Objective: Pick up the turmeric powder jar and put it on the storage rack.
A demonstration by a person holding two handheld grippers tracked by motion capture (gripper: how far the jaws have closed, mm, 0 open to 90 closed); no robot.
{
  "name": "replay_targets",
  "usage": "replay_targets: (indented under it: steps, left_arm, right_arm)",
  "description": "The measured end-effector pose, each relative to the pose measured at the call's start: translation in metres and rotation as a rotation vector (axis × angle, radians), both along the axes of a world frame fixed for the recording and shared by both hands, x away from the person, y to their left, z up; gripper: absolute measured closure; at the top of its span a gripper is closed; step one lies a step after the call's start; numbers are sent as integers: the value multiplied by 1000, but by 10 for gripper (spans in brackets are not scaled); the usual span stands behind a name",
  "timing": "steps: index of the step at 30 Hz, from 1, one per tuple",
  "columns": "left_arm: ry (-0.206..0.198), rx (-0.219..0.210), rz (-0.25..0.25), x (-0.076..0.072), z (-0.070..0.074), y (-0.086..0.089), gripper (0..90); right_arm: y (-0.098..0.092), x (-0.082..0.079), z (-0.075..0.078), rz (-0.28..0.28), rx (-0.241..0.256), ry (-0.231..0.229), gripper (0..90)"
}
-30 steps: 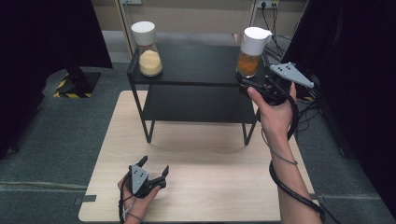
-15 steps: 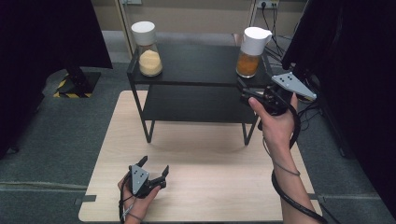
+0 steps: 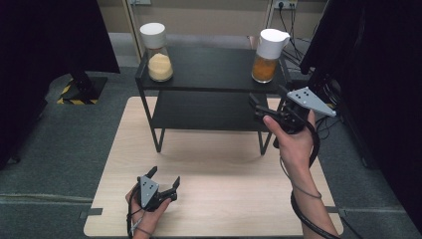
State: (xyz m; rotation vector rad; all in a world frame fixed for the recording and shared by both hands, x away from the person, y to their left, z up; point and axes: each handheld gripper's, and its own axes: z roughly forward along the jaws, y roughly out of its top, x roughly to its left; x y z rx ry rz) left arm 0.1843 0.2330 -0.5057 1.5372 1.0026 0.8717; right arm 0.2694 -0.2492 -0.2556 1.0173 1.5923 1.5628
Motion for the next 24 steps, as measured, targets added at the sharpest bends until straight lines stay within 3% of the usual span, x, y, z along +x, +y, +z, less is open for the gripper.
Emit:
replay_targets:
  steps: [24]
  left_arm:
    - [0, 10, -1, 0, 1, -1, 114]
  right_arm:
    - [-15, -21, -19, 30, 2, 7, 79]
